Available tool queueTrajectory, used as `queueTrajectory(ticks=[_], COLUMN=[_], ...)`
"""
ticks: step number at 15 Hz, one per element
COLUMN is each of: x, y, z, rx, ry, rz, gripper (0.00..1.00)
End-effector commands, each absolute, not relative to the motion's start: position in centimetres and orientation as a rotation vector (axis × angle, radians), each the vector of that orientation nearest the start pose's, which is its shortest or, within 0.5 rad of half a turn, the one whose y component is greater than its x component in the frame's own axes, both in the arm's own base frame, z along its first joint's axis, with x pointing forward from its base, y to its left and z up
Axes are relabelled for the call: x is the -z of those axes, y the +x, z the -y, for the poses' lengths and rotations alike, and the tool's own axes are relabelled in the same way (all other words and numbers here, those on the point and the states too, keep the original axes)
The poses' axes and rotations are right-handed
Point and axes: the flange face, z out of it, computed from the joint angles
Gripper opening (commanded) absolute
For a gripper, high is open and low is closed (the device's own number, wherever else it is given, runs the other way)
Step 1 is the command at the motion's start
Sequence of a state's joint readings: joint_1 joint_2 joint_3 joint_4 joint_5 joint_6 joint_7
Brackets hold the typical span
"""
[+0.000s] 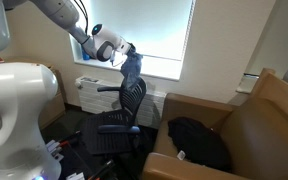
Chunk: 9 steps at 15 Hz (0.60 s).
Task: Move the grey cloth to the seat of the brown chair
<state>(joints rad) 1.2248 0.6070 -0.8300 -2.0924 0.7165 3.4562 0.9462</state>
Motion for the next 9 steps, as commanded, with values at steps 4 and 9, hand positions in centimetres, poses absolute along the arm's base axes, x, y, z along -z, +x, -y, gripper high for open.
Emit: queueTrajectory(ticks=[4, 9], x=[-37.7, -39.5], y=[56.7, 59.7], z=[-19.1, -16.9], rx=[1.324, 1.358], ry=[-1.959, -1.762], rz=[-1.285, -1.417], gripper=[0.13, 0.03])
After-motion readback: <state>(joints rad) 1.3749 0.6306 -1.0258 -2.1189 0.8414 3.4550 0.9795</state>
